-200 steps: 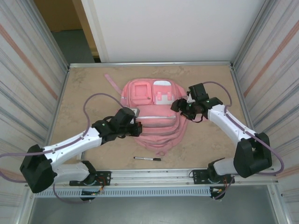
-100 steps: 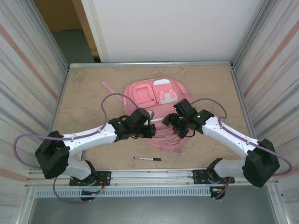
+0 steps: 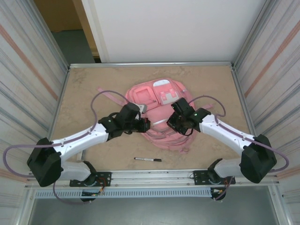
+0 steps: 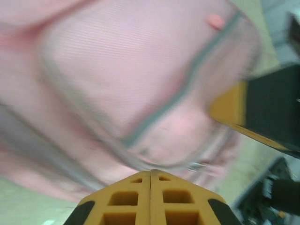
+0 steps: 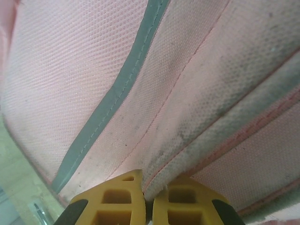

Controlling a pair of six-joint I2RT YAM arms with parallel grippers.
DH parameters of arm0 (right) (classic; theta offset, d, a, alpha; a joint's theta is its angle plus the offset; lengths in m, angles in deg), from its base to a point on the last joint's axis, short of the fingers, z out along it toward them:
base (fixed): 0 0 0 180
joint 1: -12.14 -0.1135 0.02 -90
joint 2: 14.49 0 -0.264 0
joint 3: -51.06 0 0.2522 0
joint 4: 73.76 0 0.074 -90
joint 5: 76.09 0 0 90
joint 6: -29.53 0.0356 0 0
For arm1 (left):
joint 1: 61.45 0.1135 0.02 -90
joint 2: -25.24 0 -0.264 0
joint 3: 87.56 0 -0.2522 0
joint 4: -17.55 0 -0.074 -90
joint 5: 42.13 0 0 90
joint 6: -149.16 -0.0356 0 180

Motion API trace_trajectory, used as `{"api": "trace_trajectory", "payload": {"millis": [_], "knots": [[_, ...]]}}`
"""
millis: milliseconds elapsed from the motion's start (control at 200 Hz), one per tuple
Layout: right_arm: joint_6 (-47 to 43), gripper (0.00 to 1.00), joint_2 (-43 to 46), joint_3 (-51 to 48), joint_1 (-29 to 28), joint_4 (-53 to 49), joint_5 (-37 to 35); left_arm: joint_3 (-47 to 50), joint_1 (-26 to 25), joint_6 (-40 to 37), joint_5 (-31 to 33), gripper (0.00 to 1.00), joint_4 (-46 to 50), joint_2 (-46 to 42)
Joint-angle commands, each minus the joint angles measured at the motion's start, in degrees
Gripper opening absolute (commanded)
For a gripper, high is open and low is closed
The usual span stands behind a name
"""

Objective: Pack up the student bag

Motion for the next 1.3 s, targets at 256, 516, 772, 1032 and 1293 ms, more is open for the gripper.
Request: {"api": "trace_trajectory", "payload": {"millis": [256,516,772,1032,1293], "knots": [[-2.6,0.00,1.1,2.0,0.3,0.6,4.4,-7.4,-7.6,3.2,2.1,0.37,9.8,-0.1],[-0.2,0.00,-1.6,2.8,-0.7,6.3,8.5,-8.9,-16.1,23.5,14.6,0.43,16.7,5.0],[2.1,0.00,-3.4,2.6,-4.6,9.3,8.8,-11.2,-17.0,20.4,14.9,0.47,12.1,9.6],[2.4,0.00,-6.3,3.4,-6.8,11.2,10.9,-10.4,-16.6,24.6,18.4,0.47,14.8,11.3],[1.4,0.00,-5.9,3.7,-6.7,9.9,10.1,-9.3,-16.5,26.7,20.6,0.29,18.5,12.3]]}}
